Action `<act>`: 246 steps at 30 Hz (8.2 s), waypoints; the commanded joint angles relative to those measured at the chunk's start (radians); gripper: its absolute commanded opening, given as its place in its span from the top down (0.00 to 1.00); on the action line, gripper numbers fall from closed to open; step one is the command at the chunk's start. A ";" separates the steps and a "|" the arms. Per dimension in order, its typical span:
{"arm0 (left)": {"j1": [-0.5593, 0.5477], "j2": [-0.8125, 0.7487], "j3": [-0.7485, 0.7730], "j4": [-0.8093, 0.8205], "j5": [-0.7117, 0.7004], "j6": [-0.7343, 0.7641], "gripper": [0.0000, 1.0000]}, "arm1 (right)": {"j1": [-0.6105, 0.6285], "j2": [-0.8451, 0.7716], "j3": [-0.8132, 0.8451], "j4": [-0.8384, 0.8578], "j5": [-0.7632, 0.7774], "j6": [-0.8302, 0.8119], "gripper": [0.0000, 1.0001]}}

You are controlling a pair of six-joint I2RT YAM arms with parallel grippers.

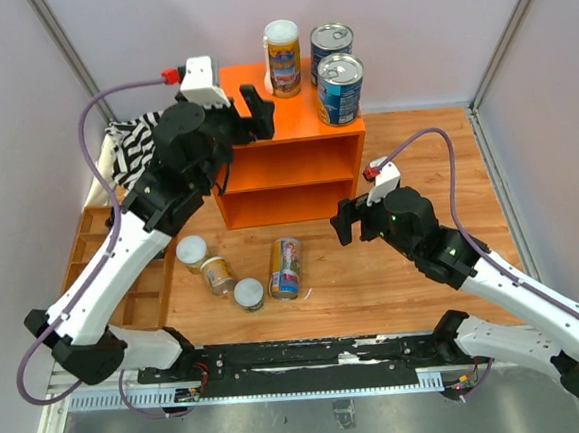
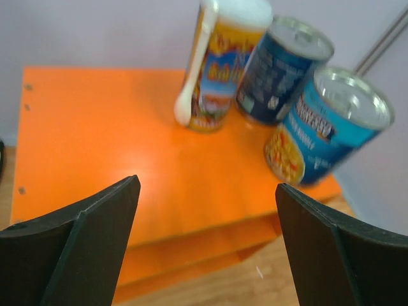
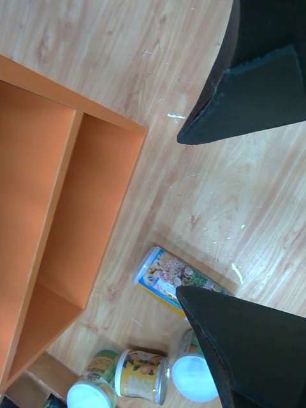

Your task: Place and organize the canned foods onto the counter

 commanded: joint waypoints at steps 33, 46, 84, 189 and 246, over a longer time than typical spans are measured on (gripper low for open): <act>-0.305 0.092 -0.765 -0.078 -0.082 -0.415 0.08 | 0.026 -0.217 -0.196 -0.048 0.083 0.177 0.04; -0.283 0.266 -0.710 -0.048 -0.053 -0.412 0.04 | 0.024 -0.261 -0.217 -0.069 0.110 0.160 0.03; -0.313 0.034 -0.818 0.179 0.004 -0.270 1.00 | 0.018 -0.271 -0.238 -0.076 0.131 0.149 0.03; 0.003 0.126 -0.075 0.579 0.149 0.224 1.00 | -0.014 -0.207 -0.261 0.032 0.110 0.110 0.03; 0.028 0.147 -0.077 0.492 0.223 0.257 0.19 | -0.015 -0.196 -0.252 0.024 0.093 0.132 0.03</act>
